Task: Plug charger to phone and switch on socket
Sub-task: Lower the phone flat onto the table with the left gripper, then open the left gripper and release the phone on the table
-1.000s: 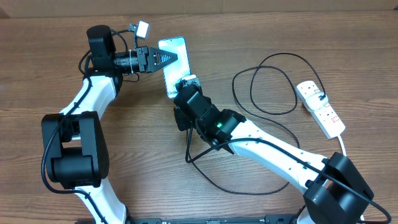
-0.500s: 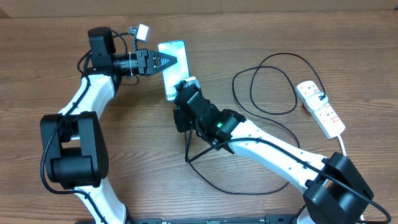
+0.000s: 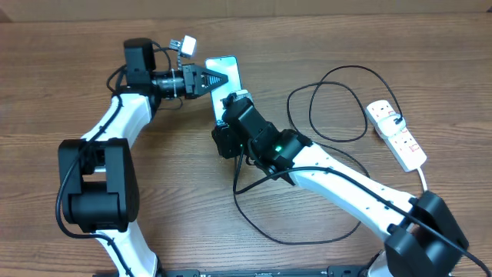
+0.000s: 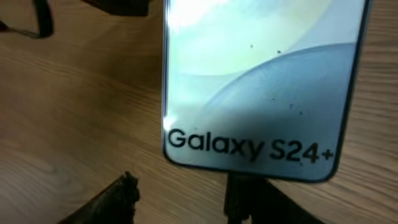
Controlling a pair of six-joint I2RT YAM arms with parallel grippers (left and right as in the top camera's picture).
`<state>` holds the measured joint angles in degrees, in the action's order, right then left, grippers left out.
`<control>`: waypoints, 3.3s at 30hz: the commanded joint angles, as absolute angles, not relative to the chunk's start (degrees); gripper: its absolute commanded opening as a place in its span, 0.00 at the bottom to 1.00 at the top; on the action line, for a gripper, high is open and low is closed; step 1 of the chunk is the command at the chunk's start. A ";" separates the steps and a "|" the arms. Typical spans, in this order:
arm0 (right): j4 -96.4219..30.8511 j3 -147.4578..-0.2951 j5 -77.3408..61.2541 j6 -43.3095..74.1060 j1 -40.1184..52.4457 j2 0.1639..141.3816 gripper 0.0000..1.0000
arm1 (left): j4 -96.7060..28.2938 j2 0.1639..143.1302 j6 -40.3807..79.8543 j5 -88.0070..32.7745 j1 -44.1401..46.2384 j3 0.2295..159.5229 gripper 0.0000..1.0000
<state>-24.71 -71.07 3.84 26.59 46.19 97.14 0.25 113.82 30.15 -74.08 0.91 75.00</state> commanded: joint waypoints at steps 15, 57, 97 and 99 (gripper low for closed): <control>-43.64 -74.98 5.02 25.50 38.54 80.64 1.00 | -29.93 113.80 5.34 -50.85 10.17 73.97 0.04; -41.65 -74.98 4.78 25.76 38.54 80.71 1.00 | -45.08 126.74 3.92 -33.41 5.02 73.97 0.38; -40.84 -74.98 4.32 25.74 38.54 80.97 1.00 | -47.79 126.74 5.37 -15.88 7.60 73.97 0.50; -40.84 -74.96 4.32 25.74 38.54 81.08 1.00 | -47.75 126.74 5.37 -15.84 7.60 73.97 0.50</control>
<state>-41.17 -73.84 4.45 25.69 38.61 81.36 -47.94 120.31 4.54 -34.68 8.27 77.58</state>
